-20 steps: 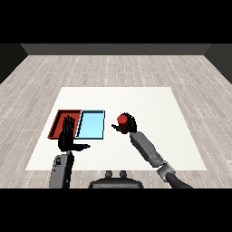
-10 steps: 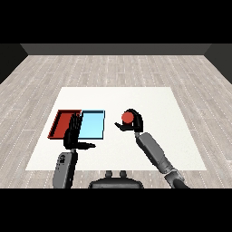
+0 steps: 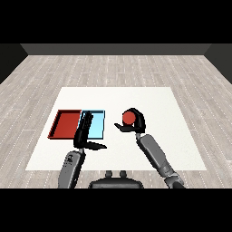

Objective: Pick the red can and put it in the red box

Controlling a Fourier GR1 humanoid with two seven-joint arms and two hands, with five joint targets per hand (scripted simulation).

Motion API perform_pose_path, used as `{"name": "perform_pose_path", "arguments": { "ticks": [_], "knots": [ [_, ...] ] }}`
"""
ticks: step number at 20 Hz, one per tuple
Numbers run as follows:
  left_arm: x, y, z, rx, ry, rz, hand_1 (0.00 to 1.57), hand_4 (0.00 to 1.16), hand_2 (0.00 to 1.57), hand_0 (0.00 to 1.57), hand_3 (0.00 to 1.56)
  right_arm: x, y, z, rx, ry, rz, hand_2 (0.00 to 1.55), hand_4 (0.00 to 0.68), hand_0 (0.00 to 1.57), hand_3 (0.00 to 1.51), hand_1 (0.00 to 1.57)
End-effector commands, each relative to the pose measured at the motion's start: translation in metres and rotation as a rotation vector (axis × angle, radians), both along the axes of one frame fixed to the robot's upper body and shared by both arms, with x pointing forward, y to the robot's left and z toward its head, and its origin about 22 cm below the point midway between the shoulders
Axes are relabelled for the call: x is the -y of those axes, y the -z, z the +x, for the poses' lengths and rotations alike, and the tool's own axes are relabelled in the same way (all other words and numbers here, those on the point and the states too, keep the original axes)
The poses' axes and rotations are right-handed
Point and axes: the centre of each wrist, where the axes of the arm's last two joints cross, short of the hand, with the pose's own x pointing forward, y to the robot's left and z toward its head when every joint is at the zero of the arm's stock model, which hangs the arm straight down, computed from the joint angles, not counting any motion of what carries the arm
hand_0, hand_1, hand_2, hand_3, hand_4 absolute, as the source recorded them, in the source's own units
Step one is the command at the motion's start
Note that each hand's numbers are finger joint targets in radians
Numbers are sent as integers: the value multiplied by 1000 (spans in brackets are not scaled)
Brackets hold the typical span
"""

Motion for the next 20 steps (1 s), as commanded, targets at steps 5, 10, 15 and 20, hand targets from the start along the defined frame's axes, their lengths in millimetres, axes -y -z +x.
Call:
{"name": "perform_pose_path", "arguments": {
  "ticks": [5, 10, 15, 20],
  "knots": [
    [27, 20, 12, -44, 23, 57, 0, 0, 0, 0, 0, -18, -25, -14, 82, -6, 20, 1410, 627, 1421, 1395, 1421],
    [27, 15, 25, -89, 35, 64, 0, 0, 0, 0, 0, -16, -9, -37, 93, -42, 34, 1427, 611, 1446, 1395, 1446],
    [55, 33, 23, -133, 58, 77, 0, 0, 0, 0, 0, -6, -4, -30, 113, -64, 17, 1439, 630, 1444, 1396, 1444],
    [48, 49, 27, -155, 58, 52, 0, 0, 0, 0, 0, -20, -6, -9, 130, -66, 14, 1442, 659, 1462, 1391, 1462]
  ]
}}
